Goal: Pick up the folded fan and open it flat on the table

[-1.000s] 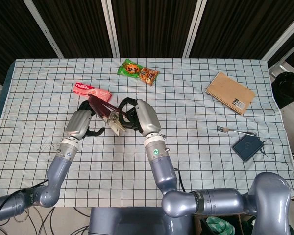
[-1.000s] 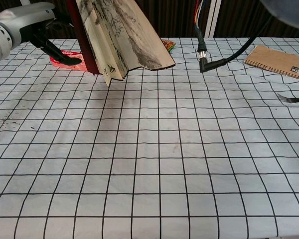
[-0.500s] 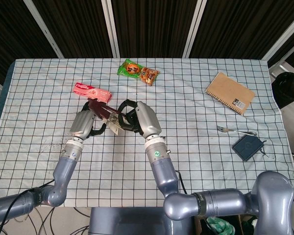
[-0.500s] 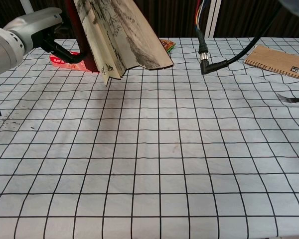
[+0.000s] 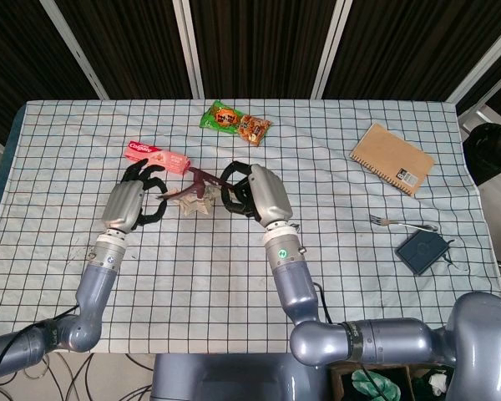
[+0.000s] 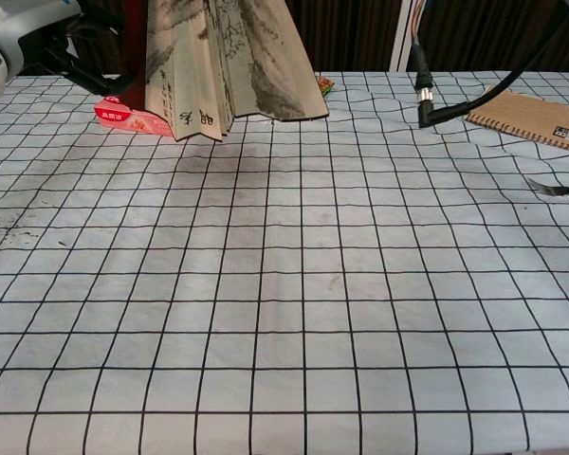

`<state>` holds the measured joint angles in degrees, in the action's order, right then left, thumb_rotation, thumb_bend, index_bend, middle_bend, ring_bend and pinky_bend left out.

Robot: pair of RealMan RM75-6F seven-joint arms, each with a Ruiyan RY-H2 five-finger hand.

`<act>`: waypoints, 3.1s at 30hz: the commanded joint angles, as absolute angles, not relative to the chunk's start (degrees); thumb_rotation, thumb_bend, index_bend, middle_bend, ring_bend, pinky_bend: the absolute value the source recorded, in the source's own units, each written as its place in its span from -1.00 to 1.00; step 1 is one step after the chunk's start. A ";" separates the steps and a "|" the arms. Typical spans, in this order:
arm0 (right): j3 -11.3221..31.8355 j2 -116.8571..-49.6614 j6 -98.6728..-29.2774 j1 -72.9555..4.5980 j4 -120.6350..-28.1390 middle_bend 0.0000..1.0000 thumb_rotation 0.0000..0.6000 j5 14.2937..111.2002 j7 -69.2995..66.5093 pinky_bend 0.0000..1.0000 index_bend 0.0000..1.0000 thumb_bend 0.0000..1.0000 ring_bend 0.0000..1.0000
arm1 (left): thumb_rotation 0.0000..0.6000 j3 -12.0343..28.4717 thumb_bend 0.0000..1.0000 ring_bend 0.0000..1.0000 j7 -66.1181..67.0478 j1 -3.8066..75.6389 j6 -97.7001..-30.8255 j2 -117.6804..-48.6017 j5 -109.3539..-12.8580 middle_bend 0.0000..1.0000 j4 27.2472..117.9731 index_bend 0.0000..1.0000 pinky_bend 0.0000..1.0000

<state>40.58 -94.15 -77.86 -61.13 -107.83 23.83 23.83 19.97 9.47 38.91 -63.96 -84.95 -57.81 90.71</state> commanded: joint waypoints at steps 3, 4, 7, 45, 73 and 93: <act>36.99 -91.68 -77.37 -59.37 -105.93 0.93 1.00 27.97 24.90 0.95 0.77 0.64 1.00 | 1.00 20.83 -0.01 -1.00 9.14 38.27 -64.42 -82.17 -57.56 -0.61 91.80 0.21 -0.87; 36.48 -91.36 -77.46 -59.18 -105.64 0.93 1.00 28.76 25.08 0.95 0.77 0.64 1.00 | 1.00 20.90 -0.01 -1.00 9.10 38.21 -64.46 -81.86 -57.56 -0.61 91.86 0.21 -0.87; 34.21 -90.18 -77.67 -58.22 -104.40 0.93 1.00 32.00 25.59 0.95 0.77 0.64 1.00 | 1.00 21.11 -0.01 -1.00 8.99 38.03 -64.59 -80.73 -57.59 -0.61 91.90 0.21 -0.87; 14.64 -83.62 -81.35 -42.49 -91.91 0.82 1.00 58.04 28.24 0.88 0.66 0.32 0.91 | 1.00 17.72 -0.01 -1.00 8.68 37.76 -65.23 -83.06 -58.73 -0.61 89.93 0.21 -0.87; 5.02 -74.04 -79.97 -35.82 -110.92 0.35 1.00 49.36 48.70 0.57 -1.00 -0.86 0.52 | 1.00 7.55 -0.66 -1.00 13.71 31.46 -64.69 -81.31 -57.61 -0.90 93.22 -0.10 -0.98; 1.70 -68.60 -80.93 -29.58 -111.69 -0.49 1.00 56.21 41.00 -0.12 -1.00 -0.86 -0.29 | 1.00 2.25 -1.00 -1.00 8.99 24.43 -67.87 -69.17 -65.75 -1.00 100.91 -0.85 -1.00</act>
<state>2.58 -69.64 -79.98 -30.96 -111.56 53.88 42.79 3.14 11.26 26.87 -64.10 -70.79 -61.71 100.31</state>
